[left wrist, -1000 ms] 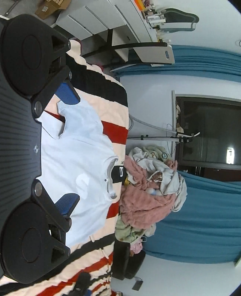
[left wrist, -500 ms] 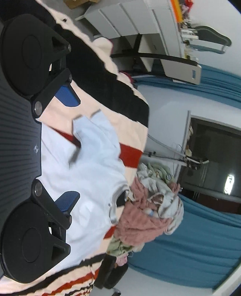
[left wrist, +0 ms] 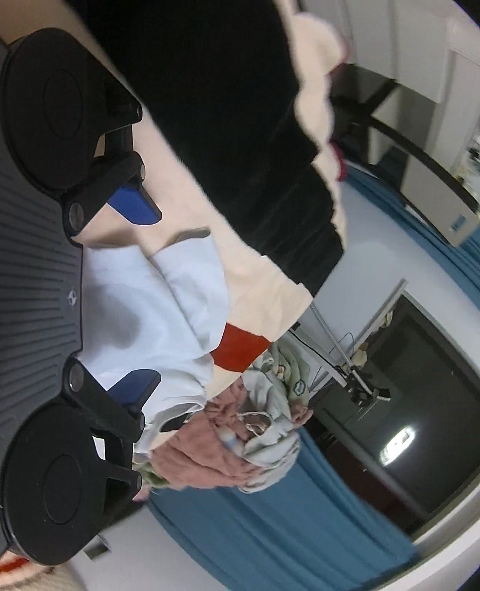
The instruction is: Fold clothes
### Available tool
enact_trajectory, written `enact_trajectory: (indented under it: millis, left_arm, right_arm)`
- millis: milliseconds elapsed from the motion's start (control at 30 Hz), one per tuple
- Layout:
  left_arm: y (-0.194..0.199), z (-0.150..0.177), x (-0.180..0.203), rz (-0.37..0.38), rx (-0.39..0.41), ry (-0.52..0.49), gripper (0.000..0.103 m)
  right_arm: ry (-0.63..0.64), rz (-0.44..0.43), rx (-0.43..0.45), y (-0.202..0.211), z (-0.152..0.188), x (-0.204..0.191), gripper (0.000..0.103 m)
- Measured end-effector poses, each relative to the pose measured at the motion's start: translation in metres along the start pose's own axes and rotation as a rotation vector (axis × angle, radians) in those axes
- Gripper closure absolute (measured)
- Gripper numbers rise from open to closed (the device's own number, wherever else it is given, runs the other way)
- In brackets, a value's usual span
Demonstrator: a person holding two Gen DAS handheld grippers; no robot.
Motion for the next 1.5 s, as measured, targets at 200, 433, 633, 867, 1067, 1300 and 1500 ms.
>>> enact_trajectory:
  millis: [200, 433, 633, 867, 1067, 1300, 1500]
  left_arm:
    - [-0.024, -0.005, -0.017, 0.043, 0.040, 0.162, 0.027]
    - [-0.042, -0.015, -0.013, 0.062, -0.010, 0.182, 0.067]
    - [-0.040, -0.038, 0.004, 0.012, 0.048, 0.070, 0.100]
    - [-0.037, -0.144, 0.042, -0.145, 0.223, -0.179, 0.101]
    - [-0.099, -0.188, 0.088, -0.382, 0.238, -0.397, 0.101]
    - [-0.158, -0.157, 0.078, -0.439, 0.177, -0.431, 0.061]
    - [-0.131, -0.124, 0.052, -0.397, 0.179, -0.453, 0.031]
  right_arm:
    - [-0.053, -0.046, -0.018, -0.017, 0.006, 0.006, 0.022]
    - [-0.035, -0.042, -0.031, -0.022, 0.009, 0.004, 0.022]
    - [-0.036, -0.031, -0.036, -0.019, 0.011, 0.006, 0.022]
    - [0.022, -0.024, -0.029, -0.024, 0.009, -0.002, 0.022]
    - [0.065, -0.004, -0.009, -0.030, 0.005, -0.005, 0.022]
    - [0.086, 0.021, 0.011, -0.041, 0.000, 0.000, 0.022]
    - [0.090, 0.005, 0.020, -0.042, -0.001, -0.002, 0.022]
Point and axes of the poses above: each gripper's, at about its wrist camera, not at the fingertips, and y roughly against the way its jaws point, x to its right, z to its underside, the point moved 6 cm from there along -y, roughly the way its jaws point, and after that the axes turned 11 degrees about -z, right-handed, at the moved point
